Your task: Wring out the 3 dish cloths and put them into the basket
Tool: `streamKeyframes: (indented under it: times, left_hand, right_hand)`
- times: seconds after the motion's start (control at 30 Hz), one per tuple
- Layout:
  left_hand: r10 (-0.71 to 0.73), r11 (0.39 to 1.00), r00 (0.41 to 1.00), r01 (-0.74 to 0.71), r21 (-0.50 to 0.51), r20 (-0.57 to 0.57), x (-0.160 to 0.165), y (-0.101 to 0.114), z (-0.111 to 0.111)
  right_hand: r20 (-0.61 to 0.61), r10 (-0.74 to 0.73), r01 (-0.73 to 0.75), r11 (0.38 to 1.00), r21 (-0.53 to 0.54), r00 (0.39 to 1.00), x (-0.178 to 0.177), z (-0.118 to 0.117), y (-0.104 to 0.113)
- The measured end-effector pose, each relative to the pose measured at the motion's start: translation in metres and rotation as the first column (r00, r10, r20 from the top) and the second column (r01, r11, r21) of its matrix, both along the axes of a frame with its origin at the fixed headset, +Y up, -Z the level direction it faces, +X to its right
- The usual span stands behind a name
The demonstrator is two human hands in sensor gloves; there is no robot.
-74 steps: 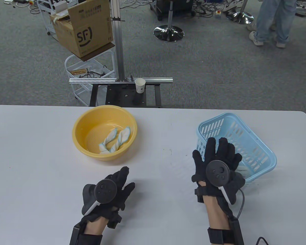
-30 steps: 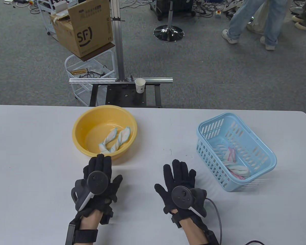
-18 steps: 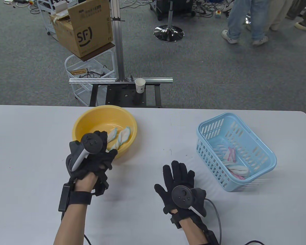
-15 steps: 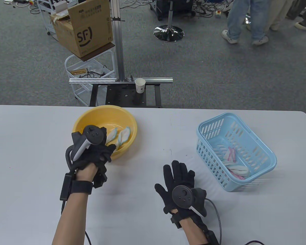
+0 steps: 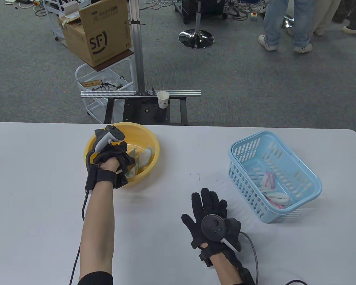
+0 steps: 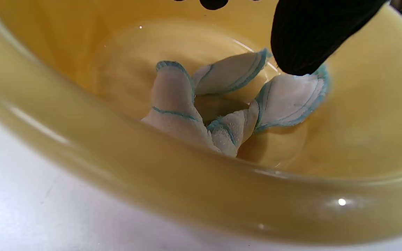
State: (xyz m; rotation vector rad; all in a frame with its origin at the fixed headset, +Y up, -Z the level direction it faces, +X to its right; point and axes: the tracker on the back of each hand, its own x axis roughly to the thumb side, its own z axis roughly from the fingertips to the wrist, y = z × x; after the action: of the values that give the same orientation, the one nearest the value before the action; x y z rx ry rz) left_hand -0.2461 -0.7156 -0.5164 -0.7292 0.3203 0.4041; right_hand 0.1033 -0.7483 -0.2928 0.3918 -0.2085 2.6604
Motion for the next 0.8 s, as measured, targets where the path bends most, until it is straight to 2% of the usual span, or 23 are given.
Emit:
streamKeyframes:
  times: [0.2, 0.27, 0.43, 0.63, 0.8]
  left_hand:
    - [-0.014, 0.991, 1.0, 0.014, -0.133, 0.004, 0.001, -0.021, -0.016]
    - [-0.017, 0.989, 1.0, 0.018, -0.146, 0.01, 0.002, -0.026, -0.017]
    - [-0.014, 0.994, 0.999, 0.017, -0.103, 0.031, 0.007, -0.033, -0.02]
    - [-0.04, 0.994, 0.996, 0.047, -0.102, 0.074, 0.013, -0.033, -0.02]
    - [-0.079, 0.997, 0.992, 0.079, 0.0, 0.098, 0.014, -0.022, -0.016]
  right_hand:
    - [-0.006, -0.001, 0.001, 1.0, -0.025, 1.0, 0.0, 0.0, 0.0]
    - [-0.007, -0.003, 0.003, 1.0, -0.03, 1.0, 0.0, 0.0, -0.001]
    - [-0.002, -0.006, 0.006, 0.999, -0.047, 1.0, 0.0, -0.001, -0.002]
    - [-0.002, -0.012, 0.012, 0.999, -0.048, 1.0, 0.0, -0.001, -0.002]
    - [0.002, -0.019, 0.019, 0.998, -0.062, 1.0, 0.002, -0.002, -0.003]
